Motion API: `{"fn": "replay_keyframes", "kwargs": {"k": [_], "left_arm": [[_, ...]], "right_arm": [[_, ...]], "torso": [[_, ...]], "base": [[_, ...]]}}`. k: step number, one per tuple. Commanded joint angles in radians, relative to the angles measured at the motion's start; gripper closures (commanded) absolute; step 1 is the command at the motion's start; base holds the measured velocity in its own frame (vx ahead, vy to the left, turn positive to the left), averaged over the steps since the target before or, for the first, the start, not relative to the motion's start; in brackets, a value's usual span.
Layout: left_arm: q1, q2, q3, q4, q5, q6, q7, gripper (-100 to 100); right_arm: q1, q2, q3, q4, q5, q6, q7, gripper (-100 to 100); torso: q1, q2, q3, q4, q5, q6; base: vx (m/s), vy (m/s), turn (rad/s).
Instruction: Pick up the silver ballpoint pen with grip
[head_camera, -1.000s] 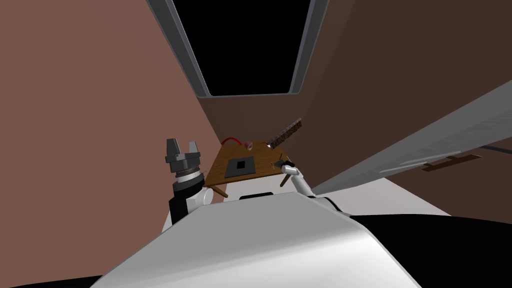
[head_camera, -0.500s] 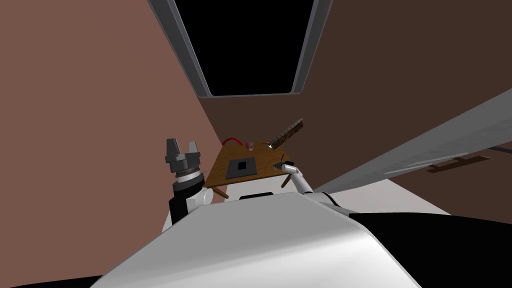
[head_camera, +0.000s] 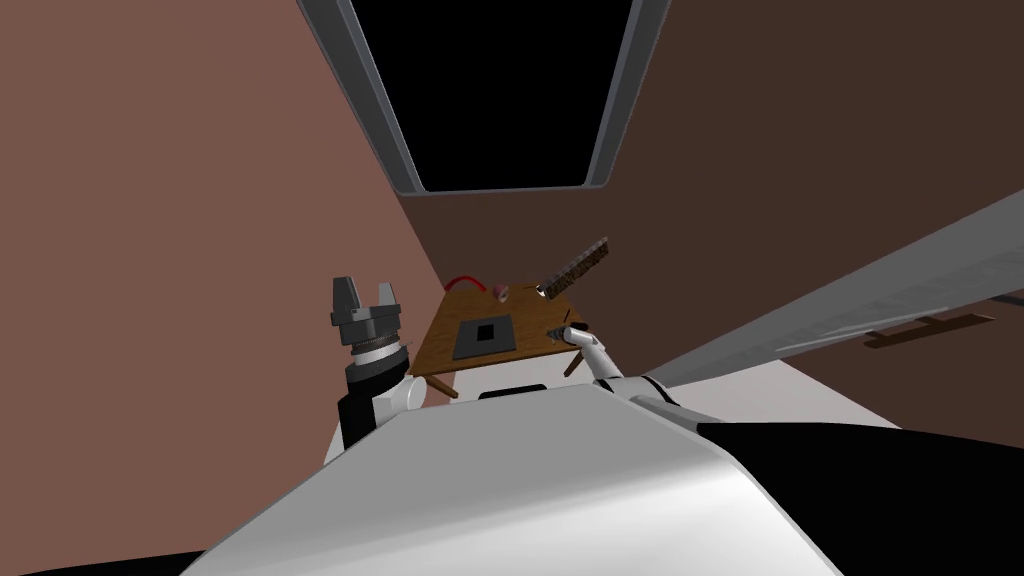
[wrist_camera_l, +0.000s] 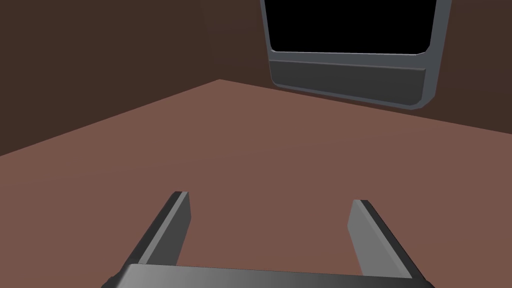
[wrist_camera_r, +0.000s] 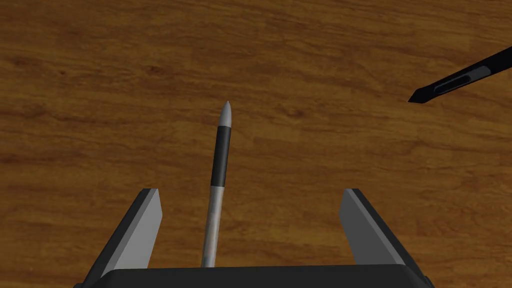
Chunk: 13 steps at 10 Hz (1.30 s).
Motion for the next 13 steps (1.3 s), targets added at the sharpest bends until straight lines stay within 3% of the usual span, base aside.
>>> {"fn": "replay_keyframes", "kwargs": {"k": [1, 6, 8, 9, 10, 13], "left_arm": [[0.000, 0.000, 0.000, 0.000, 0.000, 0.000, 0.000, 0], [0.000, 0.000, 0.000, 0.000, 0.000, 0.000, 0.000, 0], [0.000, 0.000, 0.000, 0.000, 0.000, 0.000, 0.000, 0], [0.000, 0.000, 0.000, 0.000, 0.000, 0.000, 0.000, 0], [0.000, 0.000, 0.000, 0.000, 0.000, 0.000, 0.000, 0], [0.000, 0.000, 0.000, 0.000, 0.000, 0.000, 0.000, 0]], "right_arm": [[-0.029, -0.011, -0.006, 0.050, -0.021, 0.041, -0.031, -100], [-0.074, -0.029, -0.014, 0.140, -0.052, 0.097, -0.077, -100], [-0.072, -0.029, -0.014, 0.137, -0.051, 0.099, -0.080, -100], [-0.073, -0.029, -0.014, 0.139, -0.052, 0.101, -0.081, 0], [-0.058, -0.008, -0.020, 0.154, -0.051, 0.068, -0.060, -100], [-0.043, 0.013, -0.027, 0.170, -0.049, 0.035, -0.040, -100]], "torso": [[0.000, 0.000, 0.000, 0.000, 0.000, 0.000], [-0.001, 0.001, 0.000, 0.000, 0.000, 0.000], [-0.001, 0.001, 0.001, 0.000, 0.000, 0.000], [-0.002, 0.002, 0.001, 0.000, 0.000, 0.000], [-0.002, 0.002, 0.001, 0.000, 0.000, 0.000], [-0.004, -0.003, -0.002, -0.001, -0.001, 0.000]], "base": [[0.040, 0.047, 0.003], [0.024, 0.020, 0.002], [0.009, 0.014, 0.000], [0.000, 0.000, 0.000], [0.054, -0.017, -0.016], [0.089, -0.025, -0.008]]}}
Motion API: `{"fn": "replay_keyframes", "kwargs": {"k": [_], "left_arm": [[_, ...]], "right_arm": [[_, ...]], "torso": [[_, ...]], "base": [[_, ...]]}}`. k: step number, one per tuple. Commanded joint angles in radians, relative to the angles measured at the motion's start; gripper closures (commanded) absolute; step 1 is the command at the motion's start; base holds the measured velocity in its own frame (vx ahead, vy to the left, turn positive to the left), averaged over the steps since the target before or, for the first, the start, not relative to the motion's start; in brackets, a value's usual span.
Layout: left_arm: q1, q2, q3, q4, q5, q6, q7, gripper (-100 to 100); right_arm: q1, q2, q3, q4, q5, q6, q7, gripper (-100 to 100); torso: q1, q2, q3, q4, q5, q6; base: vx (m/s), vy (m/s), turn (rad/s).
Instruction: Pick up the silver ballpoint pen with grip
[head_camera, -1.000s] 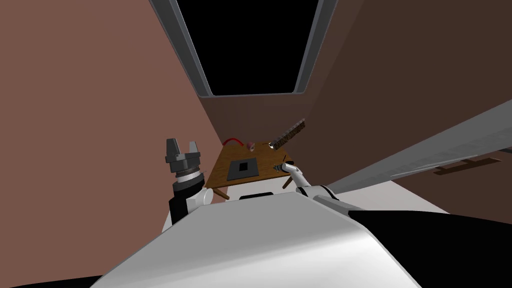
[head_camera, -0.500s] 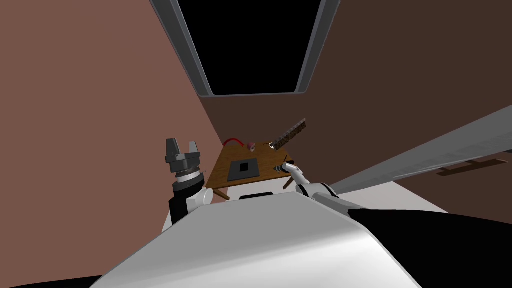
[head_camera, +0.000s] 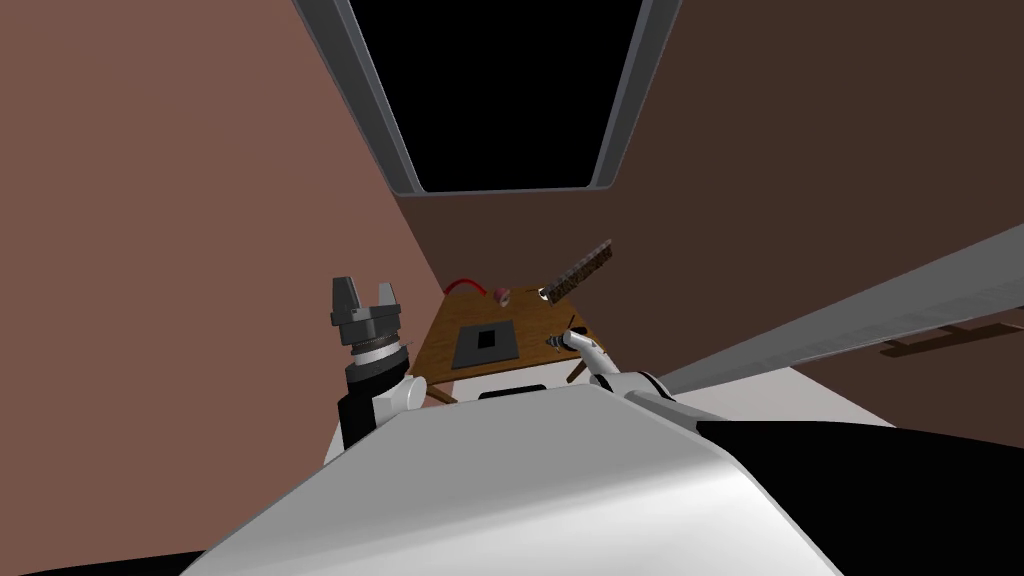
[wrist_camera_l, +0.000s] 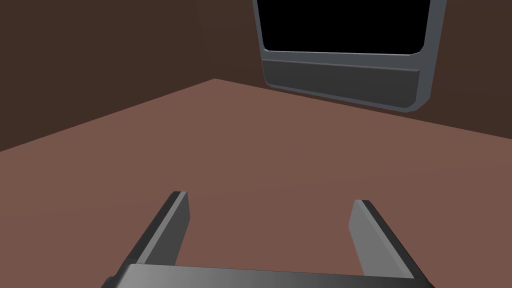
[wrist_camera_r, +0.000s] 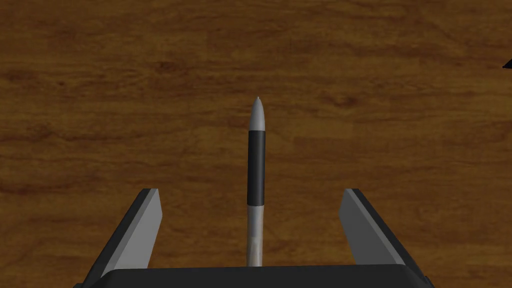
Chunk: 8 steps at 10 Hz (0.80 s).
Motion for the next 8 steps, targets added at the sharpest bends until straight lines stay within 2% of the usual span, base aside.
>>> {"fn": "replay_keyframes", "kwargs": {"k": [1, 2, 6, 7, 8], "left_arm": [[0.000, 0.000, 0.000, 0.000, 0.000, 0.000, 0.000, 0], [0.000, 0.000, 0.000, 0.000, 0.000, 0.000, 0.000, 0], [0.000, 0.000, 0.000, 0.000, 0.000, 0.000, 0.000, 0], [0.000, 0.000, 0.000, 0.000, 0.000, 0.000, 0.000, 0], [0.000, 0.000, 0.000, 0.000, 0.000, 0.000, 0.000, 0]], "right_arm": [[0.000, 0.000, 0.000, 0.000, 0.000, 0.000, 0.000, -100], [-0.001, 0.001, 0.000, 0.002, 0.000, -0.003, 0.001, 100], [-0.001, 0.001, 0.000, 0.001, 0.000, -0.003, 0.000, 100], [-0.001, 0.001, 0.000, 0.001, 0.001, -0.003, 0.000, 0], [-0.026, -0.026, 0.007, 0.000, -0.010, 0.029, -0.015, 100]], "torso": [[0.000, 0.000, 0.000, 0.000, 0.000, 0.000], [0.001, 0.003, 0.001, 0.000, 0.000, 0.000], [0.001, 0.005, 0.003, 0.001, 0.000, 0.000], [0.001, 0.005, 0.003, 0.001, 0.000, 0.000], [0.001, 0.005, 0.003, 0.001, 0.000, 0.000]], "base": [[0.031, -0.008, 0.002], [0.007, -0.002, 0.000], [0.000, 0.000, 0.000], [0.000, 0.000, 0.000], [-0.083, 0.032, 0.026]]}}
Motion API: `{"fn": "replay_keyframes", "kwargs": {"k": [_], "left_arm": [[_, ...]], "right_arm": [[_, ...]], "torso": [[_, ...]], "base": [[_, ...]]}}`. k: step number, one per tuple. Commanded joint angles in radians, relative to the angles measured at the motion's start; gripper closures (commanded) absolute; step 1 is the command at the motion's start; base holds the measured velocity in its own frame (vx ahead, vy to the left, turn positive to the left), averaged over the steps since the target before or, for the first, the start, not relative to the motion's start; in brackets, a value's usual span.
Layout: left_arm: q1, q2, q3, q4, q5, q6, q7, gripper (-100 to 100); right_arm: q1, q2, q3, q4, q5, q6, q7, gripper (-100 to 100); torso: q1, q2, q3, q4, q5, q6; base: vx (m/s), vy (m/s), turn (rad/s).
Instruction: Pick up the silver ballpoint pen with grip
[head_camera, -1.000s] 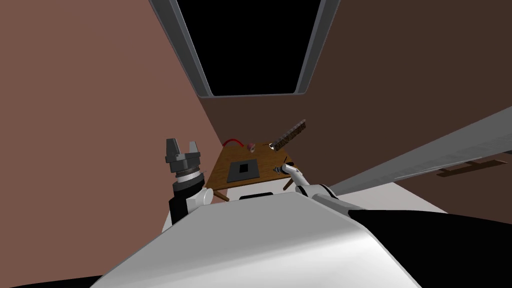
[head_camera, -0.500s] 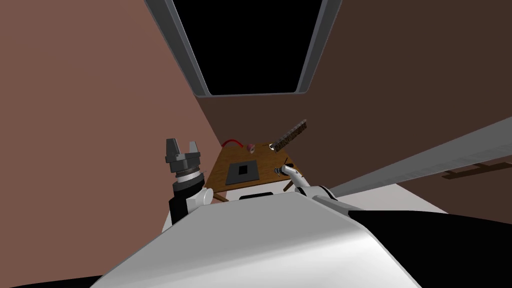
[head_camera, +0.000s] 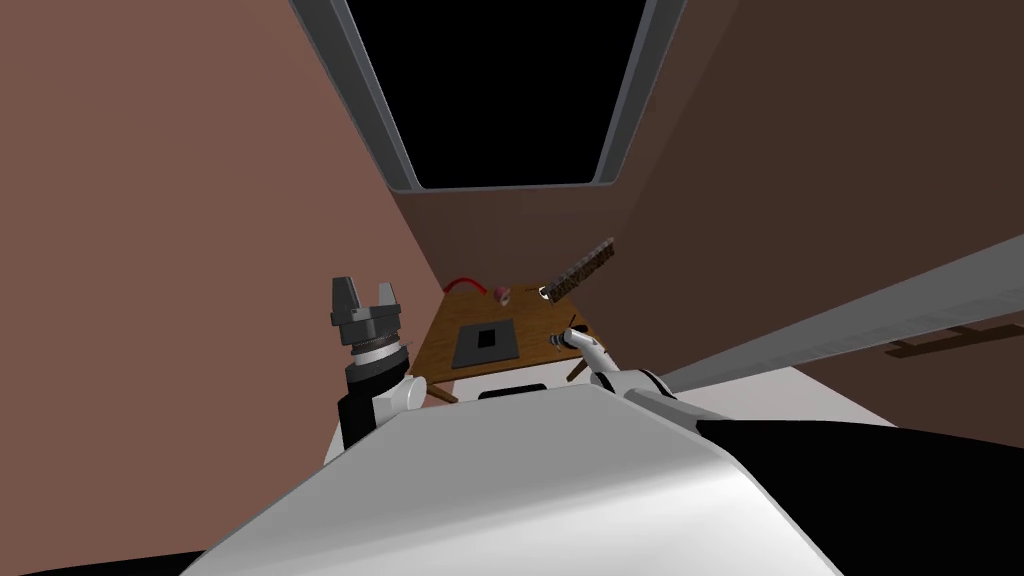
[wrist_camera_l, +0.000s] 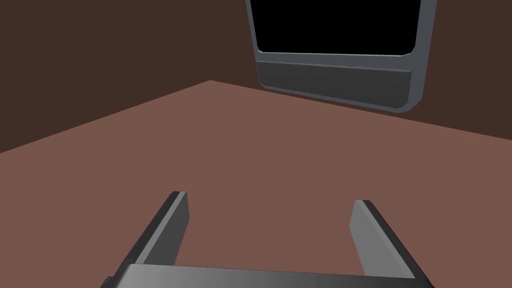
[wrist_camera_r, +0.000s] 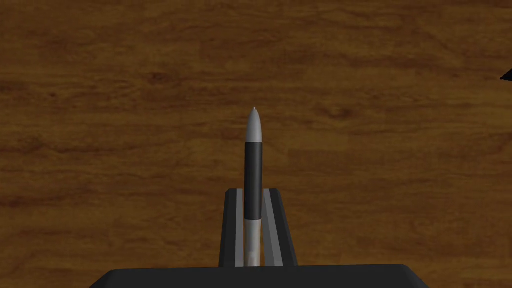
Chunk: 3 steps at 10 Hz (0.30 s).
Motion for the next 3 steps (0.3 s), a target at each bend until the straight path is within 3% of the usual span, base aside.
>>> {"fn": "replay_keyframes", "kwargs": {"k": [1, 2, 3], "left_arm": [[0.000, 0.000, 0.000, 0.000, 0.000, 0.000, 0.000, 0], [0.000, 0.000, 0.000, 0.000, 0.000, 0.000, 0.000, 0], [0.000, 0.000, 0.000, 0.000, 0.000, 0.000, 0.000, 0]], "right_arm": [[-0.018, -0.020, 0.006, -0.007, -0.004, 0.030, -0.018, 100], [-0.013, -0.013, 0.004, -0.008, 0.001, 0.021, -0.014, 100], [-0.014, -0.015, 0.004, -0.009, 0.001, 0.025, -0.017, 0]], "torso": [[0.000, 0.000, 0.000, 0.000, 0.000, 0.000], [0.001, 0.003, 0.002, 0.001, 0.000, 0.000], [0.000, 0.001, 0.001, 0.000, 0.000, 0.000]], "base": [[-0.126, 0.041, 0.012], [-0.052, 0.016, -0.002], [-0.009, 0.003, -0.001]]}}
